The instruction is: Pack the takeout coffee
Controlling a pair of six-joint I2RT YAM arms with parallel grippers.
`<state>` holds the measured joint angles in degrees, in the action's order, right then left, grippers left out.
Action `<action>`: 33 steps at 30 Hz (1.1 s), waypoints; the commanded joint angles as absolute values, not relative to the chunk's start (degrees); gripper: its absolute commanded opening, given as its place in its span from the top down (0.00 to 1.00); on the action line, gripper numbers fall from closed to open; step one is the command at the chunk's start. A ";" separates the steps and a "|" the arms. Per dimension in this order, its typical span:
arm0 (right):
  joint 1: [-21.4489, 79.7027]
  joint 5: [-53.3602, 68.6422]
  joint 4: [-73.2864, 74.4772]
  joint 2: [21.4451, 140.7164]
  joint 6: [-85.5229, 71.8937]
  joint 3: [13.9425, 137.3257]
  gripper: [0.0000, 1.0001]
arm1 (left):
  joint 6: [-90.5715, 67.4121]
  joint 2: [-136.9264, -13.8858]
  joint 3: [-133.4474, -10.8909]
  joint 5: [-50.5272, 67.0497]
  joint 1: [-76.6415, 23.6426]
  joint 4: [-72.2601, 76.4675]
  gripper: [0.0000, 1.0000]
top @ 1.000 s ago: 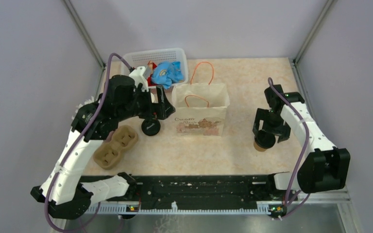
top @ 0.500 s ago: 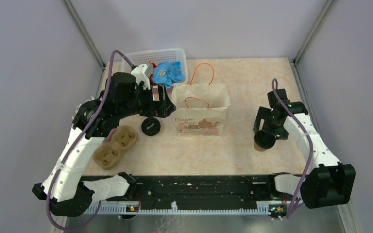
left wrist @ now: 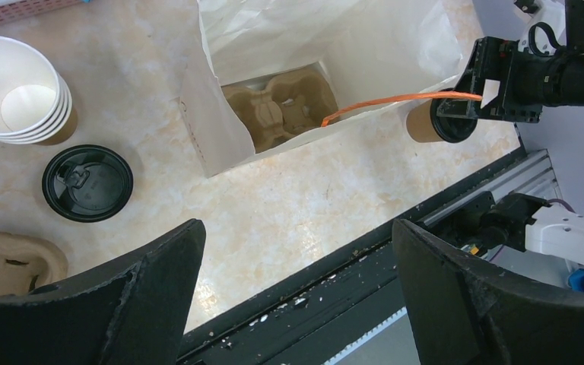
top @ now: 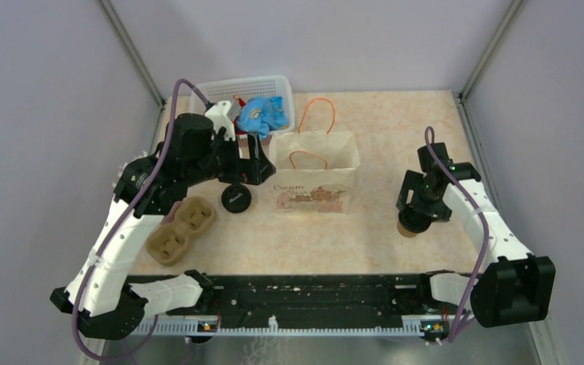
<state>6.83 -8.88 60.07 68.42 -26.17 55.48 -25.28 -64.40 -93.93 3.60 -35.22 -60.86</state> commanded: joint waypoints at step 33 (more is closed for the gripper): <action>6.36 -11.41 57.66 68.46 -28.04 53.79 0.25 | -23.97 -64.58 -96.09 3.28 -35.16 -61.44 0.02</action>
<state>6.83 -9.80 58.94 68.42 -27.31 54.72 -24.86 -65.17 -94.52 3.57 -35.24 -61.58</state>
